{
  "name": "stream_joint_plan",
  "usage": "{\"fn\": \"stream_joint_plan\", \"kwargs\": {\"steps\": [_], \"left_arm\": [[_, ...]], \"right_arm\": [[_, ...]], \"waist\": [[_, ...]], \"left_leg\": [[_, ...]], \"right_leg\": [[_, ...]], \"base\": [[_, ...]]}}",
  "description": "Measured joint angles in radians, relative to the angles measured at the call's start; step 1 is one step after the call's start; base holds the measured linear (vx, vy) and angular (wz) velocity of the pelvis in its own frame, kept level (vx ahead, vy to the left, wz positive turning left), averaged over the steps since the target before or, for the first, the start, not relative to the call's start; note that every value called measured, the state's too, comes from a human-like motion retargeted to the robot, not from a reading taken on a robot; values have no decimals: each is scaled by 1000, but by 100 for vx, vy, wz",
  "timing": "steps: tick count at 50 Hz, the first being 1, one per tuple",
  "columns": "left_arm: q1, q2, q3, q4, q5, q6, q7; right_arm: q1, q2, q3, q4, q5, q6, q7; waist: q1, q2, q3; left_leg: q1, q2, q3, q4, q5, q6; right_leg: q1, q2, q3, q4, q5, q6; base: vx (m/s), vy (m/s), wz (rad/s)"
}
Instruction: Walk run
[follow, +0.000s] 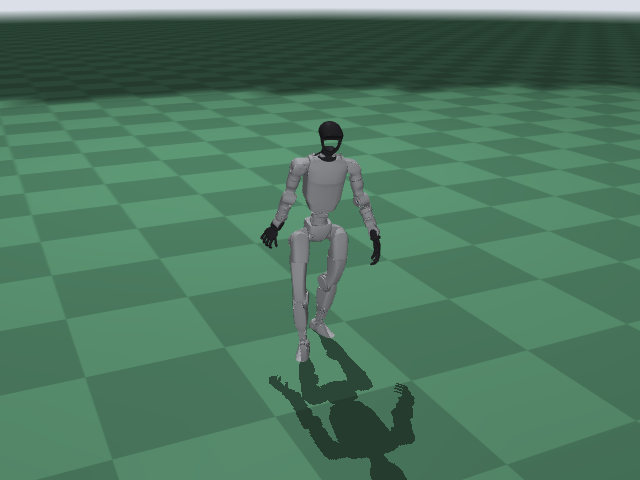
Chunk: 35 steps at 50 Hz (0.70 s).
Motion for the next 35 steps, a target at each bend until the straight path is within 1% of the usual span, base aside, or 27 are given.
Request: {"fn": "stream_joint_plan", "kwargs": {"steps": [3,5,7,8,9,10,12,13,15,17,18,19,20,22,24,25,27,28,30,32,33,35], "left_arm": [[-34,23,-20,-42,-40,-40,7],[-38,26,-37,-43,-53,-77,43],[-16,14,-41,-29,-48,-86,81],[6,3,-35,-18,-39,-84,92],[33,-8,-27,-2,-26,-79,91],[64,-19,-18,17,-12,-72,83],[120,-48,3,63,65,-41,23],[150,-64,8,87,112,-25,-3],[201,-75,9,124,194,-24,-45],[229,-72,17,160,234,-66,52],[244,-79,30,168,232,-95,141],[258,-98,58,169,225,-121,219],[272,-122,95,167,215,-145,292],[293,-168,169,167,129,-180,326],[305,-209,245,183,8,-202,290],[309,-225,277,195,-52,-203,260],[320,-245,322,231,-142,-200,222],[323,-247,331,248,-175,-204,213],[330,-234,326,292,-215,-211,219],[327,-204,297,338,-175,-174,246],[327,-190,281,352,-138,-144,250],[316,-160,248,368,-46,-68,234]], "right_arm": [[9,8,-28,18,8,4,14],[17,8,-39,19,11,0,26],[10,0,-41,10,5,-6,47],[3,-4,-46,0,-10,-5,52],[-6,-6,-45,-13,-23,-6,52],[-15,-8,-41,-27,-35,-7,49],[-46,-10,-44,-53,-45,-12,49],[-55,-9,-43,-67,-40,-15,46],[-78,-6,-5,-98,-1,-30,46],[-106,4,31,-125,36,-48,51],[-125,9,33,-135,39,-50,48],[-143,14,27,-147,34,-46,40],[-160,19,17,-160,25,-39,28],[-192,19,27,-191,19,-37,7],[-231,3,54,-226,24,-55,3],[-250,-7,67,-243,25,-66,6],[-284,-22,86,-275,12,-78,13],[-302,-27,93,-287,3,-81,16],[-343,-37,105,-311,-18,-89,23],[-365,-41,113,-330,-25,-93,34],[-365,-40,117,-338,-27,-95,36],[-352,-28,122,-351,-26,-101,30]], "waist": [[-26,-12,6],[-25,-14,0],[-12,-9,-7],[-15,-7,-10],[-26,-4,-11],[-42,1,-11],[-76,15,-3],[-84,-3,-8],[-48,-68,-20],[-43,-114,-17],[-13,-135,-13],[24,-145,-9],[65,-149,-5],[107,-139,-2],[150,-120,-3],[168,-106,-5],[193,-78,-1],[203,-66,6],[233,-54,20],[242,-59,15],[245,-57,9],[247,-54,-7]], "left_leg": [[92,-30,-12,-26,-37,-29],[141,-38,-20,-26,-47,-64],[174,-45,-25,-5,-18,-108],[190,-55,-34,12,16,-130],[204,-66,-44,38,72,-156],[218,-79,-55,68,140,-183],[209,-39,58,201,372,-196],[196,-11,144,297,466,-184],[145,-36,241,498,595,-163],[56,6,237,682,513,-151],[1,41,261,764,441,-126],[-65,63,258,811,395,-129],[-137,78,242,841,364,-146],[-240,99,225,799,309,-152],[-331,140,273,694,248,-108],[-373,158,295,631,225,-83],[-442,151,290,461,193,-41],[-465,139,272,381,185,-31],[-524,86,192,191,176,-28],[-579,47,126,69,188,-44],[-590,32,133,51,171,-31],[-606,32,145,98,165,33]], "right_leg": [[-77,56,41,-280,-12,-37],[-123,80,65,-361,-48,-6],[-137,105,89,-329,-17,-85],[-136,117,121,-295,25,-119],[-118,116,113,-276,69,-124],[-93,110,84,-265,114,-115],[-68,63,144,-172,80,-105],[-44,43,202,-149,46,-97],[54,-1,183,-168,-13,-104],[139,-44,157,-188,-38,-78],[180,-42,156,-207,-48,-74],[219,-30,156,-234,-53,-67],[258,-13,155,-266,-55,-58],[329,24,136,-328,-56,-52],[396,72,128,-380,-73,-45],[429,94,124,-404,-82,-37],[503,138,120,-444,-108,-23],[536,156,123,-458,-119,-16],[610,177,137,-476,-154,9],[662,175,133,-478,-184,44],[684,176,134,-474,-193,66],[712,176,139,-453,-184,119]], "base": [[97,-9,32],[122,-14,10],[136,-17,-7],[115,-8,-2],[86,2,6],[94,8,26],[128,11,47],[132,9,13],[122,-4,-38],[120,-18,15],[97,-16,-11],[70,-11,-43],[55,-7,-37],[82,-5,-24],[111,0,-29],[78,4,-27],[75,8,-31],[105,12,-45],[106,13,-47],[98,14,-9],[107,15,0],[96,9,-7]]}}
